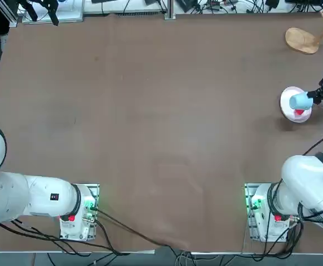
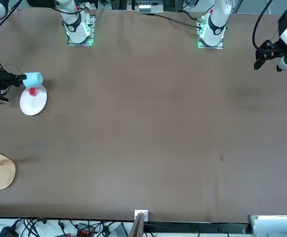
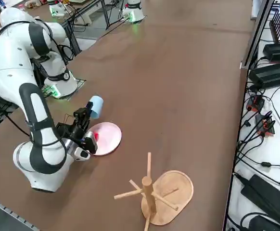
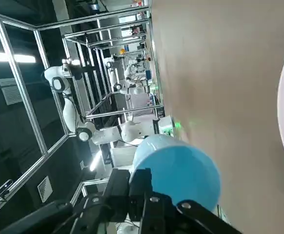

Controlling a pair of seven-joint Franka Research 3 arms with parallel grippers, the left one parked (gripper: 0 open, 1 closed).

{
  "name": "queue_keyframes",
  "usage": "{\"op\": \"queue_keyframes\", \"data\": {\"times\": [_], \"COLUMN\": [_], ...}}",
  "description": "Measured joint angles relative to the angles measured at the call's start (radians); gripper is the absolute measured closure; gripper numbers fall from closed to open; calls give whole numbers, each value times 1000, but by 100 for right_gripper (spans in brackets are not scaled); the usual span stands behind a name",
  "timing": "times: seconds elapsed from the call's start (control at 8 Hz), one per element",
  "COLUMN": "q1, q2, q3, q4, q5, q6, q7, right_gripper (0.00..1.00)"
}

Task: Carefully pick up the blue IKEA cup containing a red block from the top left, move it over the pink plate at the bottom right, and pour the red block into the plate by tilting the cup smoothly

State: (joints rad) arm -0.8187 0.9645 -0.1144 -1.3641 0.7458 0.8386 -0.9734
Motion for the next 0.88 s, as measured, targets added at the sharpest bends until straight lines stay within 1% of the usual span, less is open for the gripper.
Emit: {"op": "queue_keyframes", "data": {"times": [0.5,0.75,0.88], "q1": [-3,14,39], "q2": [15,-4,-40], "q3": [0,4,7], "q4": [29,33,19], "q5": [2,1,2], "q6": [-3,61,108], "q7": [-2,13,51], "right_gripper": [97,97,97]}}
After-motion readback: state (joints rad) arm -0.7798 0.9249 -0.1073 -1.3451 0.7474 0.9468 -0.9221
